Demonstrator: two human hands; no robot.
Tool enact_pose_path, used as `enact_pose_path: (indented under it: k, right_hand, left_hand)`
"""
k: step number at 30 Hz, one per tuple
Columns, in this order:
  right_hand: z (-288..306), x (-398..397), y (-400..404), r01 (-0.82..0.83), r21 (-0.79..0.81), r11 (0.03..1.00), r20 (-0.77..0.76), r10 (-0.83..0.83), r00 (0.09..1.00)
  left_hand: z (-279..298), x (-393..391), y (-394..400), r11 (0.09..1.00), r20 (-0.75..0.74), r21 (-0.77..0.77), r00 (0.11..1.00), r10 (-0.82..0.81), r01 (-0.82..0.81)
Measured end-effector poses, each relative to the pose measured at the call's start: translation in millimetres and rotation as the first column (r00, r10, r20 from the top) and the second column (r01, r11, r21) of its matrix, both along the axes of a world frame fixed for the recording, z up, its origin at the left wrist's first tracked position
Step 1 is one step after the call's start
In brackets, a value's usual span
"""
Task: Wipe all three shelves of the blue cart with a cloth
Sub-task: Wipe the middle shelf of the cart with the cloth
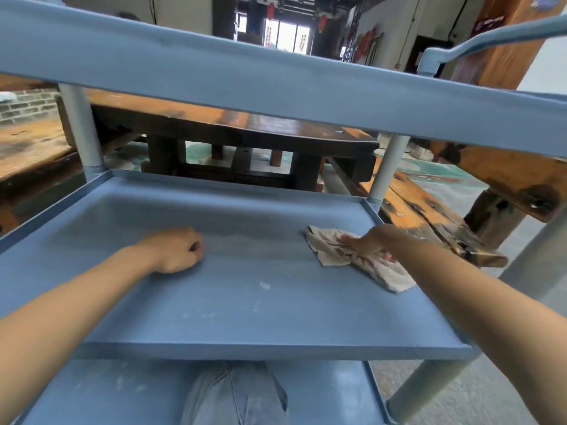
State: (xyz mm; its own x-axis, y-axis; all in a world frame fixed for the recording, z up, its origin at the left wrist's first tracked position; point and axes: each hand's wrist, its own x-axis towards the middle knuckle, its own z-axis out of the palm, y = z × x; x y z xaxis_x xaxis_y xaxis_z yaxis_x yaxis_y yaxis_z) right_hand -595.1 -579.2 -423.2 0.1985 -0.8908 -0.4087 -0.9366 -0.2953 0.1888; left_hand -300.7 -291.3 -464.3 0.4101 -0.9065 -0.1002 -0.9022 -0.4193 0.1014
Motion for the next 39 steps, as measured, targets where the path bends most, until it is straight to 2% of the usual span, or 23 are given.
enact_pose_path:
  k: [3, 6, 7, 8, 9, 10, 11, 12, 13, 14, 15, 17, 20, 22, 23, 26, 30, 32, 37, 39]
  right_hand:
    - [6, -15, 10, 0.025, 0.105, 0.994, -0.058, -0.019, 0.998]
    - [6, -33, 21, 0.138, 0.320, 0.937, -0.195, -0.078, 0.978]
    - [5, -39, 22, 0.116, 0.296, 0.948, -0.212, -0.053, 0.976]
    - [3, -45, 24, 0.035, 0.198, 0.980, -0.175, 0.000, 0.985]
    - [-2, -52, 22, -0.086, 0.013, 0.996, -0.108, 0.087, 0.990]
    - [-10, -59, 19, -0.213, -0.228, 0.950, -0.053, 0.206, 0.977]
    - [-20, -64, 18, -0.283, -0.440, 0.852, 0.003, 0.317, 0.949]
    - [-34, -65, 19, -0.293, -0.556, 0.778, 0.117, 0.422, 0.899]
    - [-48, -62, 25, -0.287, -0.562, 0.776, 0.267, 0.498, 0.825]
    - [-60, -60, 32, -0.295, -0.494, 0.818, 0.399, 0.514, 0.759]
    - [-69, -56, 39, -0.309, -0.395, 0.865, 0.476, 0.480, 0.736]
    - [-81, -48, 49, -0.328, -0.288, 0.900, 0.481, 0.432, 0.763]
    - [-86, -35, 65, -0.267, -0.291, 0.919, 0.431, 0.375, 0.821]
    - [-87, -23, 82, -0.189, -0.280, 0.941, 0.461, 0.305, 0.833]
    - [-86, -10, 92, -0.174, -0.274, 0.946, 0.474, 0.290, 0.831]
    - [-85, 14, 124, -0.122, -0.257, 0.958, 0.510, 0.243, 0.825]
    - [-76, 72, 159, -0.217, -0.236, 0.947, 0.495, 0.309, 0.812]
    - [-73, 103, 179, -0.297, -0.240, 0.924, 0.482, 0.379, 0.790]
    - [-66, 187, 230, -0.553, -0.285, 0.783, 0.478, 0.616, 0.626]
    - [-65, 222, 248, -0.618, -0.273, 0.737, 0.503, 0.657, 0.562]
  left_hand:
    - [2, 1, 10, 1.000, -0.033, -0.006, 0.999, -0.025, 0.025]
    - [5, 4, 24, 0.998, -0.098, -0.037, 0.994, -0.047, 0.044]
    - [5, 7, 29, 0.998, -0.108, -0.046, 0.993, -0.052, 0.047]
    - [5, 9, 34, 0.998, -0.101, -0.052, 0.994, -0.052, 0.047]
    - [6, 13, 38, 0.998, -0.081, -0.055, 0.996, -0.048, 0.044]
    - [6, 17, 42, 0.998, -0.056, -0.057, 0.998, -0.039, 0.036]
    - [6, 22, 48, 0.998, -0.029, -0.055, 0.999, -0.025, 0.024]
    - [6, 27, 53, 0.998, -0.003, -0.055, 1.000, -0.010, 0.010]
    - [5, 34, 61, 0.999, 0.026, -0.049, 1.000, 0.006, -0.005]
    - [3, 40, 67, 0.999, 0.061, -0.034, 0.998, 0.019, -0.017]
    - [2, 48, 75, 0.999, 0.101, -0.011, 0.994, 0.041, -0.040]
    - [0, 65, 95, 0.987, 0.166, 0.039, 0.975, 0.145, -0.154]
    - [-2, 101, 138, 0.918, 0.185, -0.023, 0.901, 0.393, -0.396]
    - [-8, 126, 168, 0.832, 0.100, -0.113, 0.826, 0.554, -0.544]
    - [-11, 137, 184, 0.767, -0.010, -0.142, 0.775, 0.632, -0.626]
    - [-18, 142, 197, 0.672, -0.322, -0.103, 0.664, 0.675, -0.734]
    - [-9, 137, 198, 0.670, -0.525, -0.161, 0.638, 0.563, -0.725]
    - [-6, 135, 200, 0.653, -0.647, -0.192, 0.595, 0.477, -0.733]
    - [-4, 134, 204, 0.651, -0.746, -0.250, 0.571, 0.343, -0.717]
    - [-4, 134, 205, 0.645, -0.773, -0.234, 0.542, 0.330, -0.727]
